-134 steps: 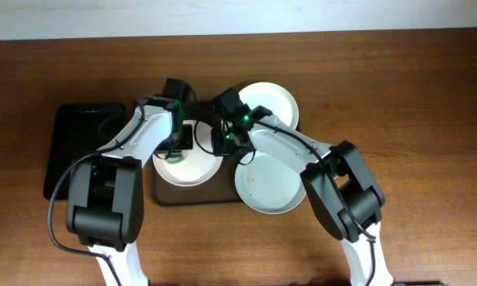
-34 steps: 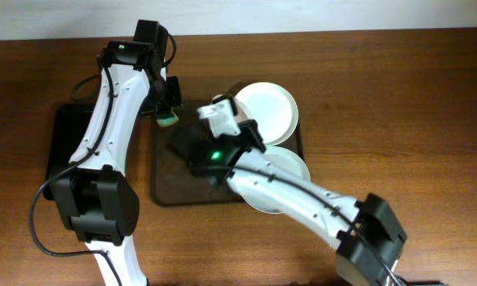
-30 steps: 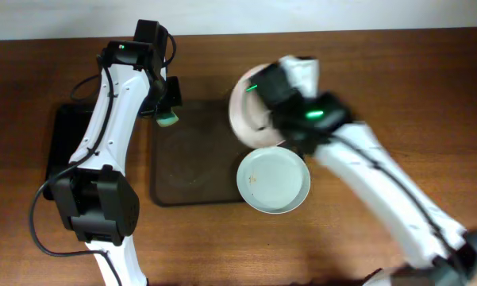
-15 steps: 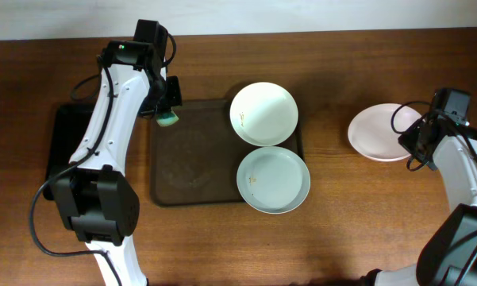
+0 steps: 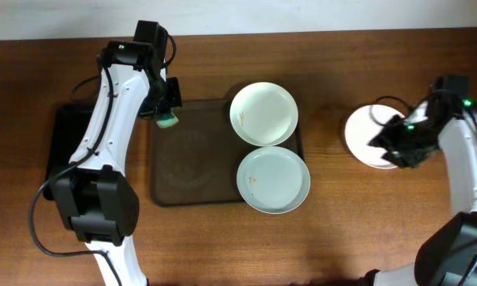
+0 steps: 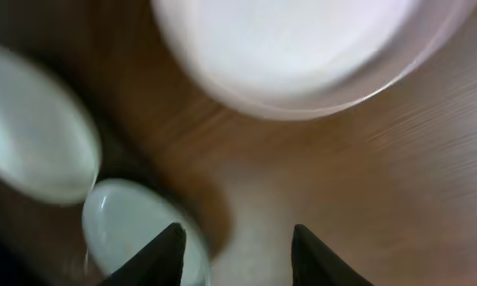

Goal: Clean dirty plates on tray and stack at the side

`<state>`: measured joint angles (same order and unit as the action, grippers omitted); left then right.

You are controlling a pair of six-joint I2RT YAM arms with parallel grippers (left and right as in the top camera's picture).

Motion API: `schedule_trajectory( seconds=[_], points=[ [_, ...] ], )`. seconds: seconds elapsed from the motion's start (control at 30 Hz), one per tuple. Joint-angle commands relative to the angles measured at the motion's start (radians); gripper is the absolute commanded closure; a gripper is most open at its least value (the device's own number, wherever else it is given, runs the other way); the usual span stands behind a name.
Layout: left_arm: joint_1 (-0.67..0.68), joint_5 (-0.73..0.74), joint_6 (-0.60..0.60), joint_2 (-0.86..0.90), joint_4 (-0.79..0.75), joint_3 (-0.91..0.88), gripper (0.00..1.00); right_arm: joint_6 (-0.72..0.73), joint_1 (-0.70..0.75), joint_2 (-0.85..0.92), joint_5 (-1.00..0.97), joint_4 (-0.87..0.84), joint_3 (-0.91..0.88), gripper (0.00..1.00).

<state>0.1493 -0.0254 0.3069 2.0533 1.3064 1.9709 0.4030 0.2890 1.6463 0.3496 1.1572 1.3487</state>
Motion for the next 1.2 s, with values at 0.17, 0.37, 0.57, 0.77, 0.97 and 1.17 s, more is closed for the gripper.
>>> schedule_trajectory(
  seconds=[0.17,0.37,0.57,0.77,0.97,1.17],
  points=[
    [-0.002,0.004,-0.013,-0.004,-0.011,0.006,0.99,0.024,-0.493,0.021,-0.106,-0.223,-0.279,0.57],
    [-0.002,0.003,-0.017,-0.004,-0.011,0.006,0.99,0.047,-0.624,0.113,-0.179,-0.243,-0.28,0.85],
    [-0.002,0.004,-0.016,-0.004,-0.014,0.006,0.99,0.047,-0.775,0.113,-0.178,-0.223,-0.232,0.96],
    [-0.002,0.004,-0.016,-0.004,-0.011,0.006,1.0,0.314,-0.952,0.145,-0.334,-0.564,-0.14,0.96],
    [-0.002,0.004,-0.017,-0.004,0.053,0.006,1.0,0.391,-1.015,0.24,-0.391,-0.678,-0.14,0.71],
    [-0.041,0.049,-0.016,-0.004,0.041,0.006,0.99,0.105,-0.904,0.312,-0.222,-0.72,-0.051,0.68]
  ],
)
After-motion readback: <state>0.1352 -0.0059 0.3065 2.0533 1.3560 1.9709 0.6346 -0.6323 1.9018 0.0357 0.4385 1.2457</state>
